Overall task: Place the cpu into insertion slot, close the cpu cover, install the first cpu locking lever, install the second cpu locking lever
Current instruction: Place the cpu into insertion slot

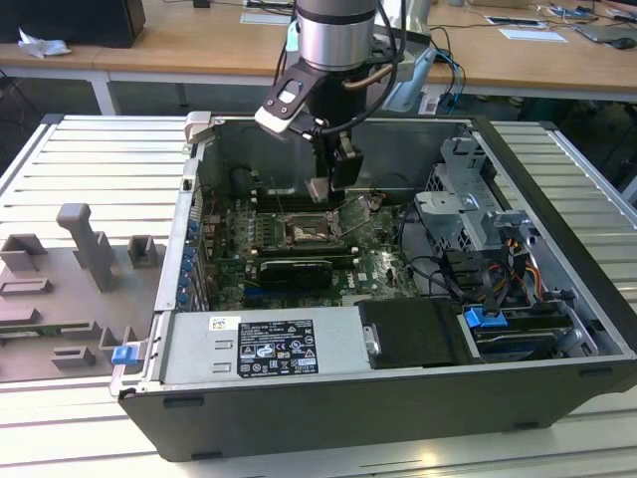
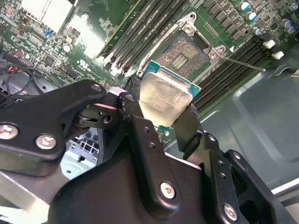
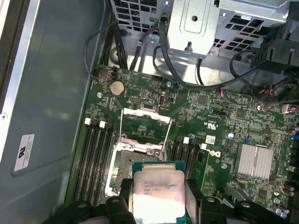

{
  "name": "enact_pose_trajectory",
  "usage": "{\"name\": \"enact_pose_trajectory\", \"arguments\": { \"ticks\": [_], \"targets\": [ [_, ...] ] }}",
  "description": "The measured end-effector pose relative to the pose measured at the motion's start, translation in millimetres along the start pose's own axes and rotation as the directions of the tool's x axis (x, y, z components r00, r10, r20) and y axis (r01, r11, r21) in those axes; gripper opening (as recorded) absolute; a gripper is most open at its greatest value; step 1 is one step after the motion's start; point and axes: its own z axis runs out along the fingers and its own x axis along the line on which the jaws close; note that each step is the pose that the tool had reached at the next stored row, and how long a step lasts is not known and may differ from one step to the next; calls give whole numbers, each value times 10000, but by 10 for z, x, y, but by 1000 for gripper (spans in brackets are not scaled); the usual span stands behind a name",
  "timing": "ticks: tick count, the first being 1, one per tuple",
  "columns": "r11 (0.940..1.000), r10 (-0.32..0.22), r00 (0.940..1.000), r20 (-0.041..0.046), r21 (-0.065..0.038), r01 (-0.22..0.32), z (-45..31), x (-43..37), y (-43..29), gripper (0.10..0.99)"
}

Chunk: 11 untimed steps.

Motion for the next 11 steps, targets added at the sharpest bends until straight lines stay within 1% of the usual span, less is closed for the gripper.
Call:
{"name": "enact_pose_trajectory", "arguments": {
  "ticks": [4, 7, 8, 11],
  "targets": [
    [10000, 16, 10000, 1, -1, -16, 31, 0, -4, 533],
    [10000, 28, 10000, 4, -15, -28, 79, 0, -7, 533],
    [9999, 109, 9999, 14, -34, -109, 89, 0, -8, 533],
    [9987, 509, 9987, 41, -40, -509, 121, 1, -10, 533]
  ]
}}
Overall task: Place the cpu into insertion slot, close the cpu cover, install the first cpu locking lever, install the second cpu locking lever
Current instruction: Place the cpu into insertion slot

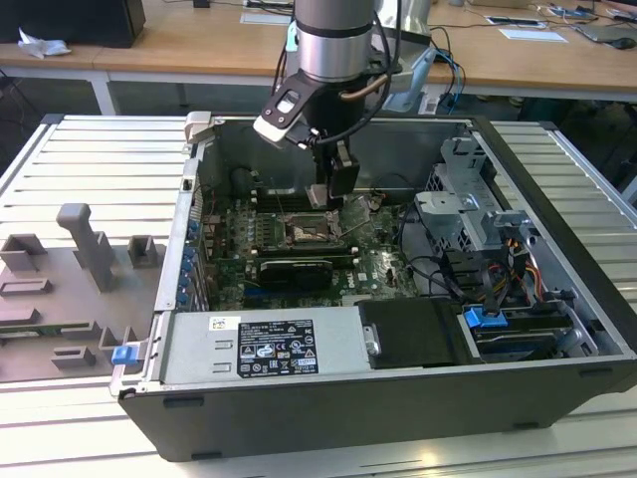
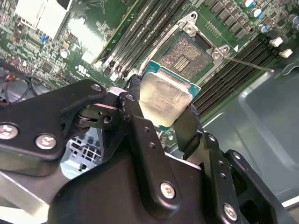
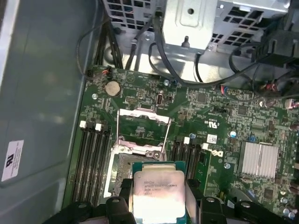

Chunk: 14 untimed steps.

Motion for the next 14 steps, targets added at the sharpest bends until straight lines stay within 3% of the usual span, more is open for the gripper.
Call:
{"name": "enact_pose_trajectory", "arguments": {
  "ticks": [3, 7, 14],
  "targets": [
    [9983, 582, 9983, 41, -3, -582, 82, 1, -6, 533],
    [9980, 631, 9980, 45, -4, -631, 125, 2, -17, 533],
    [9968, 795, 9968, 56, -5, -795, 183, 21, -120, 533]
  ]
}}
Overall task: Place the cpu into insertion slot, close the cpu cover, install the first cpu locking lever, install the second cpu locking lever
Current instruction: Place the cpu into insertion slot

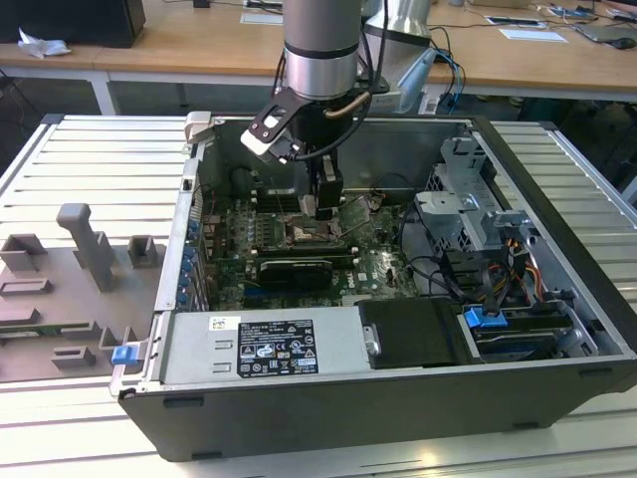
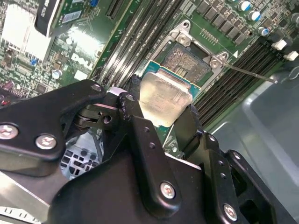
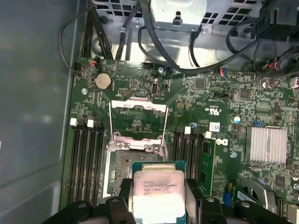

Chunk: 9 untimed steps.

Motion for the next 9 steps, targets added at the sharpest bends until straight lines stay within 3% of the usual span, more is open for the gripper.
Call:
{"name": "enact_pose_trajectory", "arguments": {
  "ticks": [3, 9],
  "targets": [
    [9997, 231, 9997, 19, 0, -231, 36, 14, -6, 533],
    [9997, 240, 9997, 18, -1, -240, 181, 73, -28, 533]
  ]
}}
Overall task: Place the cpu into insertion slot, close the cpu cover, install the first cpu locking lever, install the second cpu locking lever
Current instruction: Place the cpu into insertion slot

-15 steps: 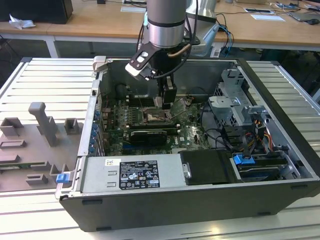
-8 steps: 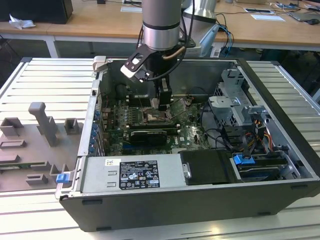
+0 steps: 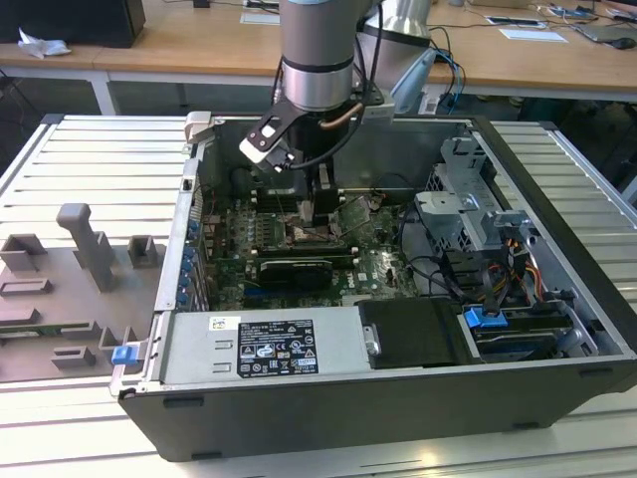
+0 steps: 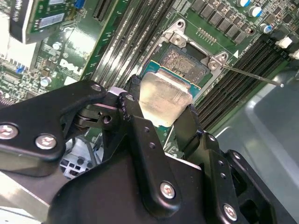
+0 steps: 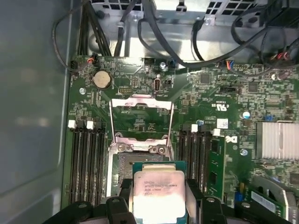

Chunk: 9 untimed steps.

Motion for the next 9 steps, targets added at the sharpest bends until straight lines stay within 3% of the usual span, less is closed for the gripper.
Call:
{"name": "enact_pose_trajectory", "arguments": {
  "ticks": [4, 9],
  "targets": [
    [10000, 31, 10000, 9, 1, -31, 136, 71, -36, 533],
    [10000, 72, 10000, 12, 1, -72, 196, 121, -69, 533]
  ]
}}
